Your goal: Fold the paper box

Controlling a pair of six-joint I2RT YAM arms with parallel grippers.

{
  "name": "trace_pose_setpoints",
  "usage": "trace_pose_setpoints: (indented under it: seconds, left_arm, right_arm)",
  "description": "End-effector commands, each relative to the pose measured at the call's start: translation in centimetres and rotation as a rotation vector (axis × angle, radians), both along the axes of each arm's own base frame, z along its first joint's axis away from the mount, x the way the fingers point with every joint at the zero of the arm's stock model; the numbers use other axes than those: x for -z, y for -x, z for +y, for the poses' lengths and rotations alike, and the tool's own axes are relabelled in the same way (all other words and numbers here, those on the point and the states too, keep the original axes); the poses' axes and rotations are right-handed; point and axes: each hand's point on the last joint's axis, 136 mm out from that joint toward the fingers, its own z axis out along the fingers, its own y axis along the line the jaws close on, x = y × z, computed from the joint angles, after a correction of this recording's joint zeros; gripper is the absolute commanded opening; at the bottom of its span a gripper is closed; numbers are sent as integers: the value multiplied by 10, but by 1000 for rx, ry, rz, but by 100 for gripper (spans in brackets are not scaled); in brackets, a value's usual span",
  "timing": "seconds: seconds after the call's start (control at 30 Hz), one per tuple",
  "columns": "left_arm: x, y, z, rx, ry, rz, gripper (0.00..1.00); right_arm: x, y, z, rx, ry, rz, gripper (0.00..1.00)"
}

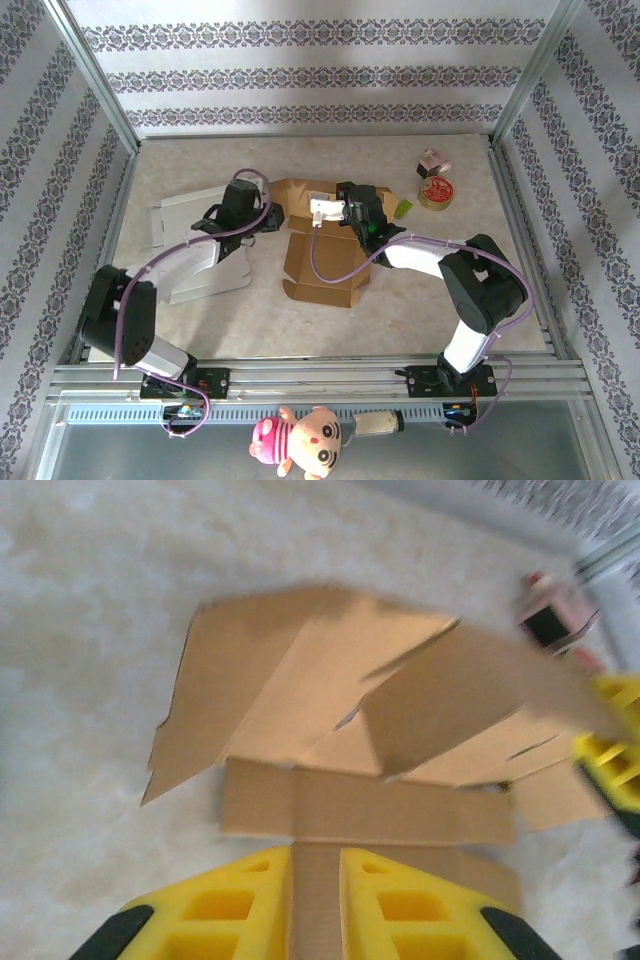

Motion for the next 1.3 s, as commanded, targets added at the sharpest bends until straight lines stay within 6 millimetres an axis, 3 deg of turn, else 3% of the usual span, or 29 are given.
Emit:
trace_pose_setpoints:
  seconds: [0.0, 0.17, 0.23, 0.37, 0.47, 0.63, 0.8, 0.9, 0.97, 1.17, 1.27]
  left_arm:
    - [39, 3, -1, 33, -109, 116, 24]
    - [64, -18, -26, 69, -25, 140, 36]
    - [72, -24, -29, 54, -10, 147, 47]
    - [83, -33, -30, 43, -24, 140, 51]
    - [83, -37, -38, 79, -1, 118, 50]
    - [58, -37, -67, 209, 143, 35, 37]
    - [46, -39, -69, 235, 138, -21, 34]
    - [36, -35, -80, 306, 183, -51, 32]
    - [39, -33, -93, 364, 219, -35, 32]
    - [73, -24, -111, 419, 233, 28, 30]
    - [69, -23, -111, 415, 209, -2, 30]
  right_arm:
    - [5, -2, -3, 19, 12, -5, 0]
    - [5, 0, -3, 16, 12, -2, 0]
    - [6, 1, -2, 14, 15, 2, 0]
    - [6, 2, -1, 10, 9, 6, 0]
    - [6, 2, -1, 11, 6, 7, 0]
    - [9, 2, 1, 13, 8, 10, 0]
    - [8, 3, 2, 11, 6, 11, 0]
    - [9, 3, 1, 15, 1, 14, 0]
    - [9, 3, 1, 19, -8, 16, 0]
    - [12, 3, 7, 13, -3, 20, 0]
    - [11, 2, 7, 14, 4, 16, 0]
